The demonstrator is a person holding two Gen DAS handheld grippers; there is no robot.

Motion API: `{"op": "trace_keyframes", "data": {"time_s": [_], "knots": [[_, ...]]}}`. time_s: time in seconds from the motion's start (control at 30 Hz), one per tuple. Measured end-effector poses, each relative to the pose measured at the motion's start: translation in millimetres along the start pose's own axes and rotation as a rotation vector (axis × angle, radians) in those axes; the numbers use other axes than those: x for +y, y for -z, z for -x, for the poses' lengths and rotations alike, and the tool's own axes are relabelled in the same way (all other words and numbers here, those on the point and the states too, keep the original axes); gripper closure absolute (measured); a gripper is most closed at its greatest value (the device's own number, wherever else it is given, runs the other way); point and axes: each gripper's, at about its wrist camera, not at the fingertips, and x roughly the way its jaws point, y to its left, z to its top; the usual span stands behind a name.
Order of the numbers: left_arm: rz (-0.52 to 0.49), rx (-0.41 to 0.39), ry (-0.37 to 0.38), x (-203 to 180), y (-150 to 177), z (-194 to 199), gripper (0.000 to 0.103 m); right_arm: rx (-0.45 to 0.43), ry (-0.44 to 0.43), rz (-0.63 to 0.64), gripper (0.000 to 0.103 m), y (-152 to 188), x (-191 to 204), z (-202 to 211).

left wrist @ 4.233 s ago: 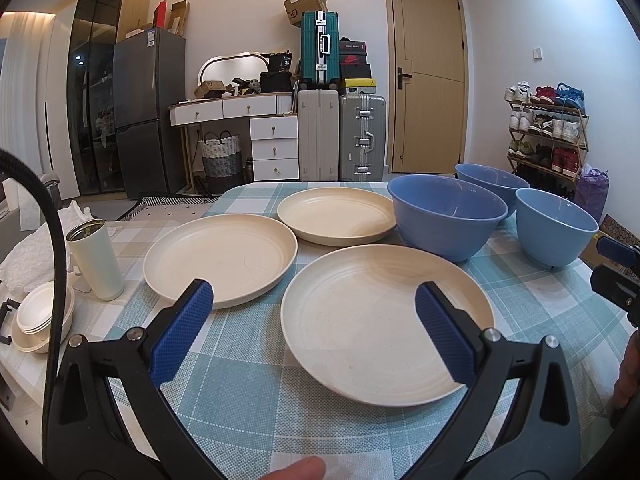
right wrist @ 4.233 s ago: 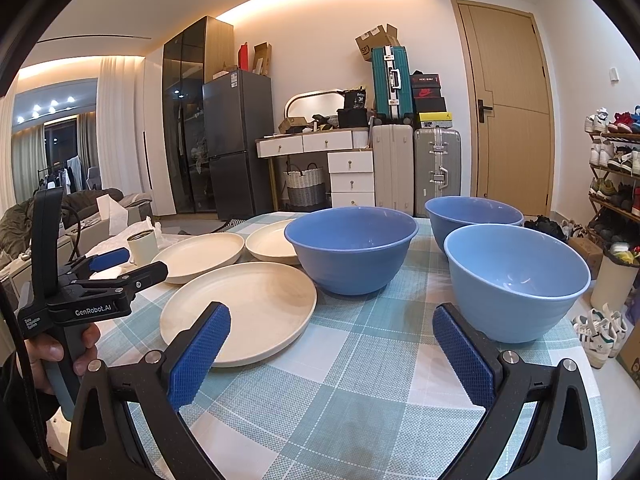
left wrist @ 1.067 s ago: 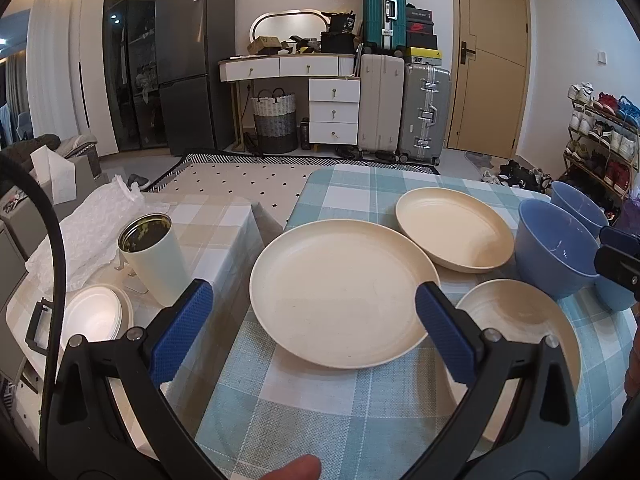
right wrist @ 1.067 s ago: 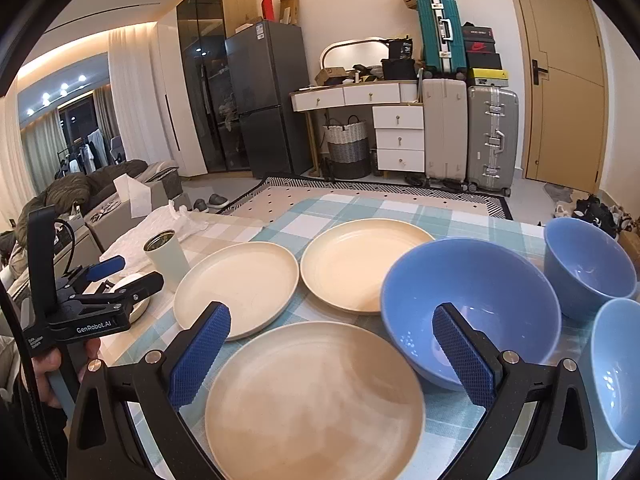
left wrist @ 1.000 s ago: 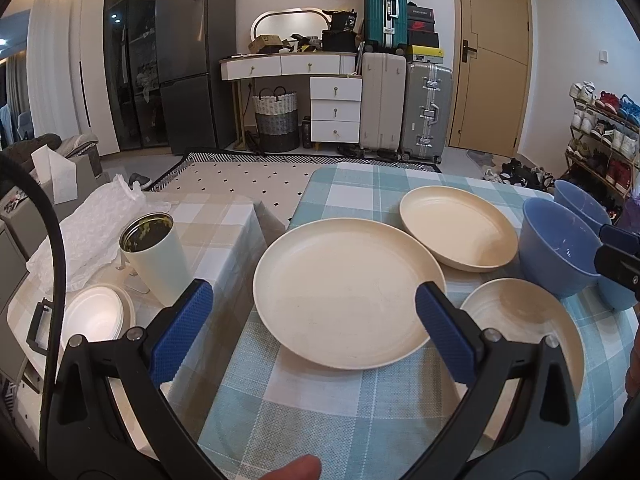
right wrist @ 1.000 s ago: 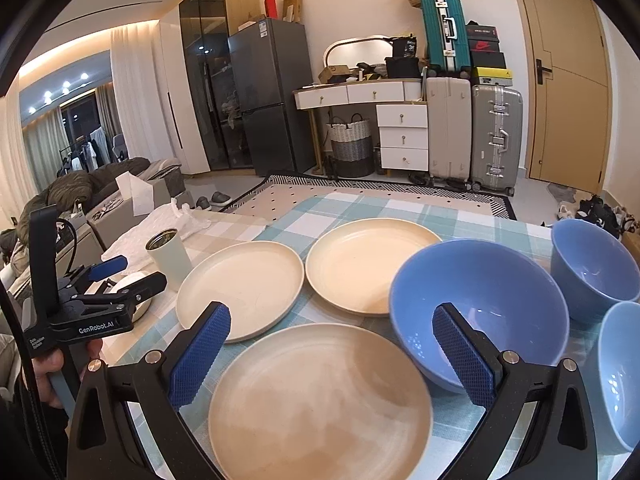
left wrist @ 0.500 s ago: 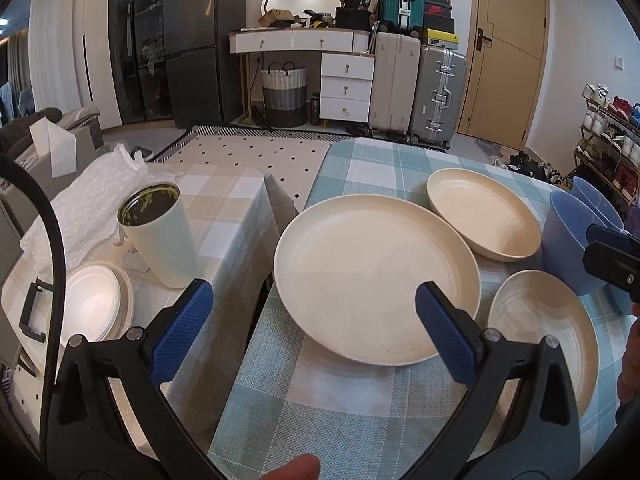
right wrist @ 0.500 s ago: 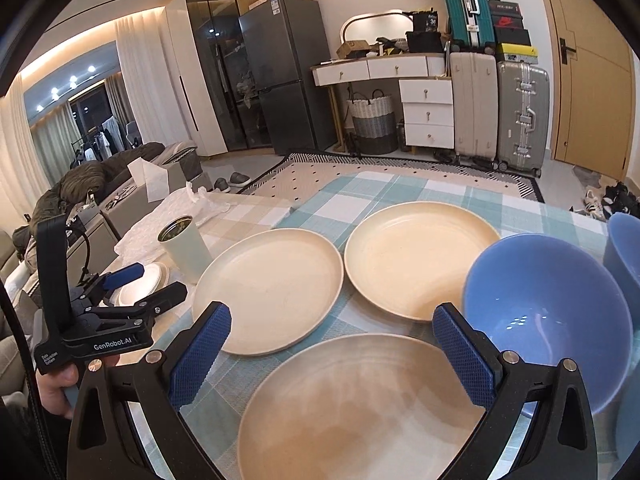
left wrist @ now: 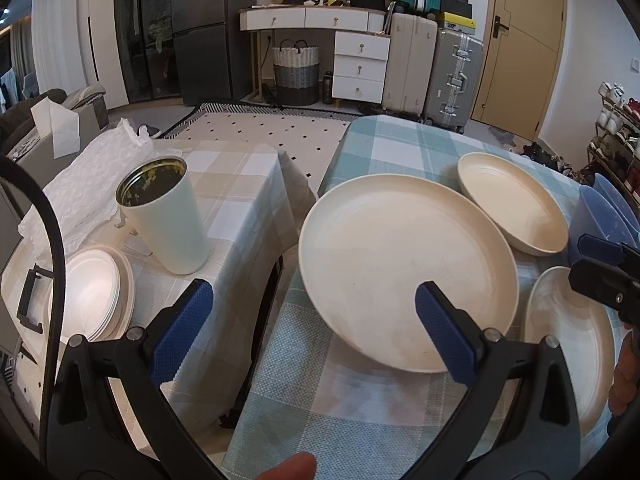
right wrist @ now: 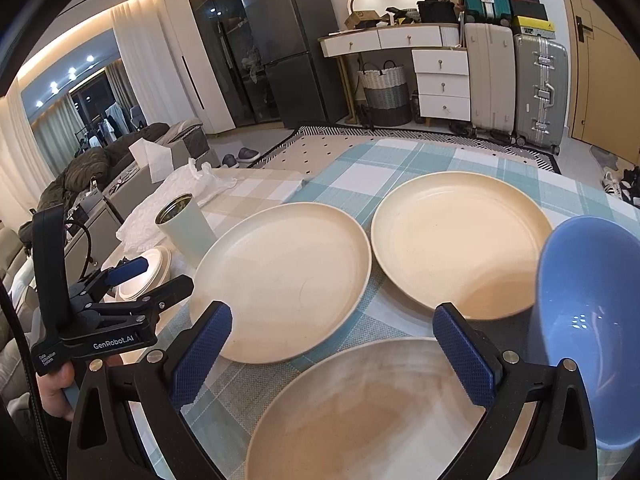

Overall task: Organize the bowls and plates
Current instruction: 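Move the left tool toward a large cream plate while the right tool approaches another plate, then close the left tool on the cream plate rim while the right tool grips another plate rim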

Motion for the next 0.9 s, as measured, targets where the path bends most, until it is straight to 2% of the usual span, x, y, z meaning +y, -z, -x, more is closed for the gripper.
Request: {"op": "trace_keyframes", "data": {"time_s": [0.2,0.33,0.47,0.57,0.9], "knots": [[0.005,0.041,-0.001,5.9,-2.5,-15.8,0.002,0.036,-0.023,0.011,0.002,-1.3,7.4,-22.4],[0.013,0.060,0.000,7.4,-4.9,-24.3,0.002,0.064,-0.039,-0.004,0.009,-1.9,10.1,-35.5],[0.034,0.078,0.013,12.7,-7.6,-33.6,0.003,0.091,-0.057,-0.024,0.022,-3.0,7.4,-46.2],[0.047,0.093,0.022,16.0,-9.7,-38.8,0.004,0.104,-0.073,-0.050,0.025,-5.0,3.9,-55.5],[-0.005,0.115,0.059,7.2,-13.6,-49.3,0.007,0.137,-0.069,-0.051,0.033,-6.6,4.0,-71.9]]}}
